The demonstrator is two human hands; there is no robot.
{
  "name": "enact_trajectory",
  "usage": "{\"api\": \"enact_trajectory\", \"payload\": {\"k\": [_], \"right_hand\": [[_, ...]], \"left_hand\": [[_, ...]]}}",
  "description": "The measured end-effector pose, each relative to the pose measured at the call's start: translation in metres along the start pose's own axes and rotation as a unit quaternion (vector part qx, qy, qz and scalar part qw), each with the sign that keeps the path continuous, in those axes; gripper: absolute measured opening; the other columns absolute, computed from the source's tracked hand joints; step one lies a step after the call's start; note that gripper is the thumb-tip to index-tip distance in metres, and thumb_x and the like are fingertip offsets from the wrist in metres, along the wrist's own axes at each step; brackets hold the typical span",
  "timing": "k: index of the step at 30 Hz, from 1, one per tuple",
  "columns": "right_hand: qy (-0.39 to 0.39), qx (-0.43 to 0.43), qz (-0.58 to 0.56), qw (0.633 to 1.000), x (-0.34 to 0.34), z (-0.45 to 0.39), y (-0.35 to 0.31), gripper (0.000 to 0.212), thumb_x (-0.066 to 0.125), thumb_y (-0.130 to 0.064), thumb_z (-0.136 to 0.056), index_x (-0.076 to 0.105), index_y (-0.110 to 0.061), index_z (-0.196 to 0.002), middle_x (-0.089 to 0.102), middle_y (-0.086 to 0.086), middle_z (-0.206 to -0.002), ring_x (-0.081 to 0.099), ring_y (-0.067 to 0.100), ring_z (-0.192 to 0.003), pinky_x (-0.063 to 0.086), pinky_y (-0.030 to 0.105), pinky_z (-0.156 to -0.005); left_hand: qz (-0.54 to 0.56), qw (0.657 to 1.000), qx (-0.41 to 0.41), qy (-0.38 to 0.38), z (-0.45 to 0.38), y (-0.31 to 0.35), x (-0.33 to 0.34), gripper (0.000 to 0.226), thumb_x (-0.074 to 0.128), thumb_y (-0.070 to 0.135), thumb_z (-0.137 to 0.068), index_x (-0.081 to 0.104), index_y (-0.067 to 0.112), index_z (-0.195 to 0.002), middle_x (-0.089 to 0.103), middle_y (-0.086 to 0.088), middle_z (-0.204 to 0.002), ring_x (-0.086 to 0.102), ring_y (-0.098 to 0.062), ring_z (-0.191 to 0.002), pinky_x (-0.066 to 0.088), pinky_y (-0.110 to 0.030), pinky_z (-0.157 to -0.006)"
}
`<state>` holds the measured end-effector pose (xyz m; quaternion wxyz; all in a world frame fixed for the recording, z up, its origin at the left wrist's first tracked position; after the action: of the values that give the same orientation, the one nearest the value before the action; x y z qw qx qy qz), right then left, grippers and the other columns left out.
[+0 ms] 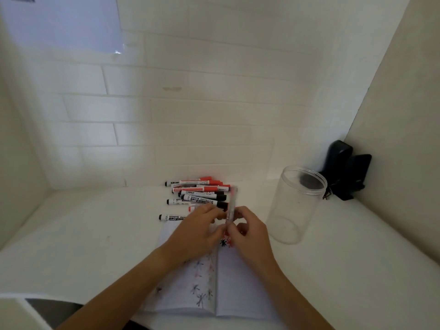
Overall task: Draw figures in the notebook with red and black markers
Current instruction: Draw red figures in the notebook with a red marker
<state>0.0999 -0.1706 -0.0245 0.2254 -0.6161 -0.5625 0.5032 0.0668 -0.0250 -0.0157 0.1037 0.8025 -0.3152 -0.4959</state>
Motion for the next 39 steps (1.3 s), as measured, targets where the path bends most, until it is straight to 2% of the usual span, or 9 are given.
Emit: {"api": "enact_trajectory", "payload": {"k": [3, 7, 11, 13, 15, 20, 24, 28, 39], "right_hand": [[0.000, 0.080, -0.151, 0.985, -0.003, 0.007, 0.007, 0.015, 0.064, -0.005, -0.099, 0.068, -0.016, -0.108, 0.073, 0.004, -0.089, 0.065, 0.021, -0.058, 0.052, 0.027, -0.057], [-0.029, 0.087, -0.185, 0.978, -0.009, 0.009, 0.012, 0.016, 0.069, -0.013, -0.098, 0.070, -0.017, -0.113, 0.076, 0.007, -0.091, 0.071, 0.019, -0.074, 0.054, 0.026, -0.066], [0.061, 0.080, -0.230, 0.968, -0.034, 0.009, 0.011, 0.008, 0.068, -0.015, -0.098, 0.064, -0.010, -0.104, 0.071, 0.001, -0.087, 0.067, 0.016, -0.072, 0.058, 0.026, -0.067], [0.095, 0.054, -0.174, 0.979, -0.047, 0.007, 0.012, 0.007, 0.069, -0.011, -0.097, 0.062, -0.010, -0.095, 0.069, 0.003, -0.084, 0.067, 0.016, -0.069, 0.057, 0.024, -0.067], [0.070, -0.030, 0.002, 0.997, -0.050, 0.002, 0.013, 0.011, 0.070, -0.014, -0.097, 0.062, -0.016, -0.090, 0.067, -0.003, -0.079, 0.066, 0.011, -0.072, 0.054, 0.018, -0.066], [-0.029, -0.214, 0.327, 0.920, -0.010, 0.003, 0.016, 0.027, 0.050, -0.042, -0.099, 0.068, -0.022, -0.100, 0.066, -0.008, -0.089, 0.060, 0.009, -0.076, 0.052, 0.027, -0.066], [-0.004, -0.268, 0.377, 0.887, 0.014, 0.007, 0.013, 0.026, 0.047, -0.036, -0.097, 0.066, -0.019, -0.093, 0.065, -0.005, -0.084, 0.061, 0.013, -0.068, 0.050, 0.026, -0.055], [0.016, -0.260, 0.401, 0.878, 0.016, 0.013, 0.010, 0.026, 0.043, -0.038, -0.102, 0.061, -0.022, -0.092, 0.058, -0.009, -0.075, 0.054, 0.007, -0.055, 0.030, 0.016, -0.046], [-0.017, -0.217, 0.418, 0.882, 0.014, 0.015, 0.008, 0.028, 0.037, -0.048, -0.105, 0.058, -0.030, -0.103, 0.059, -0.008, -0.063, 0.050, 0.009, -0.043, 0.033, 0.021, -0.041]], "left_hand": [[0.054, 0.998, -0.002, -0.010, -0.001, 0.003, 0.006, 0.026, 0.059, 0.034, -0.097, 0.065, 0.025, -0.121, 0.061, 0.018, -0.103, 0.057, -0.001, -0.095, 0.042, -0.010, -0.079], [0.091, 0.996, -0.019, -0.004, 0.002, -0.008, 0.011, 0.024, 0.067, 0.023, -0.094, 0.068, 0.024, -0.119, 0.068, 0.018, -0.102, 0.063, 0.000, -0.093, 0.047, -0.011, -0.078], [0.004, 0.999, 0.008, 0.037, 0.006, -0.019, 0.008, 0.028, 0.048, 0.039, -0.101, 0.068, 0.026, -0.115, 0.062, 0.019, -0.105, 0.055, 0.005, -0.097, 0.042, -0.010, -0.085], [-0.041, 0.998, 0.024, 0.044, 0.007, -0.023, 0.006, 0.035, 0.040, 0.044, -0.102, 0.067, 0.025, -0.114, 0.062, 0.014, -0.107, 0.052, 0.000, -0.097, 0.042, -0.013, -0.085], [-0.058, 0.997, 0.028, 0.035, 0.008, -0.025, 0.008, 0.040, 0.034, 0.048, -0.105, 0.065, 0.025, -0.114, 0.060, 0.013, -0.107, 0.049, 0.001, -0.096, 0.039, -0.011, -0.084], [-0.091, 0.995, 0.045, 0.006, 0.009, -0.017, 0.019, 0.044, 0.027, 0.049, -0.107, 0.062, 0.023, -0.111, 0.062, 0.010, -0.106, 0.051, -0.001, -0.095, 0.042, -0.017, -0.084], [-0.071, 0.997, 0.039, -0.013, 0.010, -0.022, 0.023, 0.047, 0.026, 0.052, -0.106, 0.062, 0.022, -0.106, 0.061, 0.009, -0.099, 0.054, -0.005, -0.088, 0.048, -0.024, -0.079], [-0.041, 0.998, 0.046, 0.005, 0.009, -0.023, 0.020, 0.051, 0.023, 0.054, -0.106, 0.062, 0.022, -0.102, 0.062, 0.010, -0.096, 0.054, -0.004, -0.087, 0.049, -0.023, -0.079], [-0.048, 0.997, 0.062, 0.024, 0.010, -0.021, 0.016, 0.029, 0.039, 0.034, -0.104, 0.065, 0.022, -0.098, 0.062, 0.010, -0.093, 0.049, -0.001, -0.087, 0.039, -0.013, -0.080]]}}
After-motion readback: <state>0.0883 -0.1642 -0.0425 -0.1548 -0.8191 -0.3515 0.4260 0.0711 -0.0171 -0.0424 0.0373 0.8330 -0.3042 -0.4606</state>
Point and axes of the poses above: each hand's wrist, its own z-axis away from the middle knuckle, its own x-axis out of the palm, y = z × x, the point moved 6 cm from there along -z, towards the middle knuckle
